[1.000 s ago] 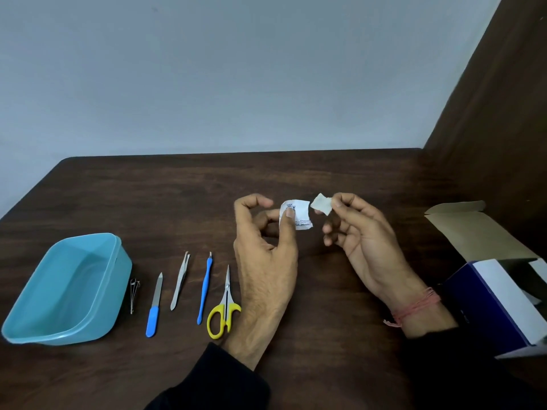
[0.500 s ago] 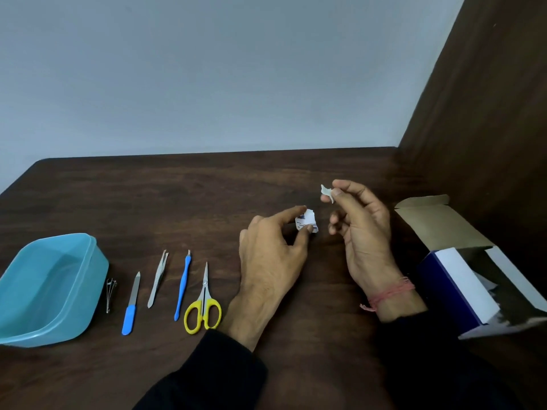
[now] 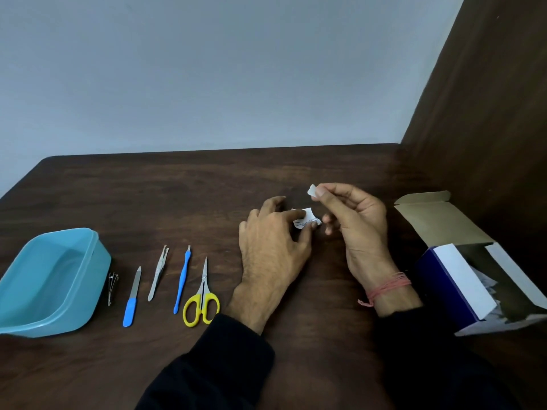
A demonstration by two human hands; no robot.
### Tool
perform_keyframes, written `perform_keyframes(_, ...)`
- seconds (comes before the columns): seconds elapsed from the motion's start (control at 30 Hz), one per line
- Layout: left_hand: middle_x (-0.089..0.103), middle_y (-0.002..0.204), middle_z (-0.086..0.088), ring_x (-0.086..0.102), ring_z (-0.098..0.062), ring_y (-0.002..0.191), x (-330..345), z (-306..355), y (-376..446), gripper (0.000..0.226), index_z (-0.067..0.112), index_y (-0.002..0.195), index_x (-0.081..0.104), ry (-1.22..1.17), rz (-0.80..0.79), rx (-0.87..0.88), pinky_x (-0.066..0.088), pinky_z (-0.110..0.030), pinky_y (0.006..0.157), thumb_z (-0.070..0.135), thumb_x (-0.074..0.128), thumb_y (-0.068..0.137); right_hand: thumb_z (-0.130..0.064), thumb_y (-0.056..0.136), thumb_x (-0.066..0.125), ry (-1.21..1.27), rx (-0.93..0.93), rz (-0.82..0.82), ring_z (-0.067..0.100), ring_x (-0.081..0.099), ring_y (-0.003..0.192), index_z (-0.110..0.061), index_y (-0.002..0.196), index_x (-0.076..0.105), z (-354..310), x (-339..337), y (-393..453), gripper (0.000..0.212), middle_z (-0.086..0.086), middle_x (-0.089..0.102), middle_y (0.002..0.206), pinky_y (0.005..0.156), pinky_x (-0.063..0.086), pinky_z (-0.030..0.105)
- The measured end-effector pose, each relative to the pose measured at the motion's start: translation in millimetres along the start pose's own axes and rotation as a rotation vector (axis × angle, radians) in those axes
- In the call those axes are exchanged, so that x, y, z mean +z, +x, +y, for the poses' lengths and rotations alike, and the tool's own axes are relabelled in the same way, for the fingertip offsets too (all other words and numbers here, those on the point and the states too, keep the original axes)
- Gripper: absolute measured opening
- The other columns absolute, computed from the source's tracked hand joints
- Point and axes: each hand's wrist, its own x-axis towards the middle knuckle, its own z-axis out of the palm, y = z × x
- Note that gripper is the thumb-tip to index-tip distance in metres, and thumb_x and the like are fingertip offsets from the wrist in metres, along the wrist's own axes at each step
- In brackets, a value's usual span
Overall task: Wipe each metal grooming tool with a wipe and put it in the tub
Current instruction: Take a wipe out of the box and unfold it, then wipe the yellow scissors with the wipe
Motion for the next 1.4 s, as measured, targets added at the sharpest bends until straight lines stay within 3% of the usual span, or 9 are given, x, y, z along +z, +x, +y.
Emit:
perform_keyframes(0.23, 0.049, 0.165, 0.011, 0.058, -0.021, 0.138, -0.8, 0.8, 1.8, 0.036, 0.05, 0.142, 0.068, -0.024, 0.018, 0.021, 0.042, -0.044, 0.107, 0.049, 0.068, 0.106, -0.01, 0.097, 0.083, -0.041, -0.014, -0.005, 0.008, 0.057, 0.058, -0.01, 0.119, 0.08, 3.9, -0.1, 0.9, 0.022, 0.013, 0.085, 0.102, 0.047, 0.047, 0.02)
perform_keyframes(0.63, 0.047, 0.165, 0.012, 0.058, -0.018, 0.139, 0.0, 2.8, 4.0, 0.03, 0.054, 0.128, 0.076, -0.075, -0.017, 0.027, 0.041, -0.047, 0.105, 0.042, 0.067, 0.102, -0.007, 0.097, 0.083, -0.106, -0.021, -0.044, 0.008, 0.066, 0.058, -0.011, 0.108, 0.082, 4.1, 2.8, -1.0, 0.012, 0.011, 0.085, 0.097, 0.045, 0.048, 0.019)
perform_keyframes(0.7, 0.052, 0.157, 0.013, 0.063, -0.017, 0.132, -1.9, 1.0, 1.0, 0.031, 0.049, 0.128, 0.077, -0.188, 0.039, 0.017, 0.049, -0.047, 0.105, 0.039, 0.071, 0.1, -0.006, 0.098, 0.082, -0.102, -0.027, -0.049, 0.008, 0.066, 0.057, -0.011, 0.105, 0.081, 2.4, 2.5, -1.7, 0.008, 0.008, 0.085, 0.093, 0.046, 0.048, 0.019)
perform_keyframes(0.77, 0.06, 0.133, 0.018, 0.068, -0.011, 0.116, -9.1, -2.6, -5.4, 0.027, 0.045, 0.124, 0.078, -0.245, 0.11, -0.002, 0.058, -0.044, 0.095, 0.039, 0.074, 0.098, -0.006, 0.098, 0.081, -0.094, -0.031, -0.062, 0.008, 0.065, 0.058, -0.011, 0.099, 0.079, 0.9, 4.7, -3.6, 0.006, 0.008, 0.083, 0.091, 0.045, 0.048, 0.02)
perform_keyframes(0.87, 0.066, 0.094, 0.019, 0.067, -0.003, 0.091, -27.8, -13.2, -24.3, 0.011, 0.043, 0.106, 0.078, -0.199, 0.113, -0.068, 0.056, -0.033, 0.081, 0.042, 0.075, 0.096, -0.006, 0.098, 0.08, -0.08, -0.033, -0.096, 0.009, 0.064, 0.058, -0.015, 0.092, 0.076, 0.0, 11.6, -9.3, 0.012, 0.01, 0.079, 0.088, 0.044, 0.047, 0.022)
perform_keyframes(0.93, 0.069, 0.082, 0.02, 0.069, -0.004, 0.082, -43.2, -26.7, -42.1, 0.008, 0.042, 0.1, 0.077, -0.162, 0.123, -0.111, 0.056, -0.032, 0.077, 0.046, 0.075, 0.093, -0.005, 0.099, 0.08, -0.098, -0.038, -0.145, 0.01, 0.063, 0.057, -0.015, 0.092, 0.074, 0.8, 19.7, -16.5, 0.013, 0.01, 0.078, 0.085, 0.044, 0.046, 0.022)
perform_keyframes(1.07, 0.068, 0.077, 0.019, 0.065, -0.004, 0.072, -77.4, -58.4, -81.2, 0.009, 0.043, 0.095, 0.077, -0.079, 0.184, -0.206, 0.049, -0.03, 0.069, 0.051, 0.079, 0.091, -0.003, 0.098, 0.082, -0.167, -0.072, -0.297, 0.011, 0.064, 0.056, -0.01, 0.098, 0.078, 7.7, 38.2, -37.8, 0.008, 0.017, 0.082, 0.093, 0.044, 0.048, 0.023)
perform_keyframes(1.2, 0.066, 0.082, 0.02, 0.065, -0.008, 0.073, -106.9, -82.8, -115.4, 0.01, 0.046, 0.094, 0.078, -0.024, 0.249, -0.349, 0.046, -0.032, 0.069, 0.053, 0.083, 0.089, -0.002, 0.097, 0.083, -0.267, -0.116, -0.423, 0.013, 0.066, 0.057, -0.011, 0.107, 0.083, 16.8, 53.8, -56.6, 0.013, 0.012, 0.082, 0.092, 0.044, 0.05, 0.024)
perform_keyframes(1.4, 0.067, 0.087, 0.023, 0.07, -0.012, 0.085, -114.6, -91.8, -132.0, 0.019, 0.048, 0.097, 0.077, 0.018, 0.184, -0.441, 0.045, -0.031, 0.075, 0.058, 0.087, 0.085, -0.009, 0.098, 0.084, -0.382, -0.113, -0.557, 0.016, 0.069, 0.06, -0.017, 0.104, 0.086, 20.9, 61.2, -70.6, 0.01, 0.003, 0.082, 0.091, 0.046, 0.053, 0.028)
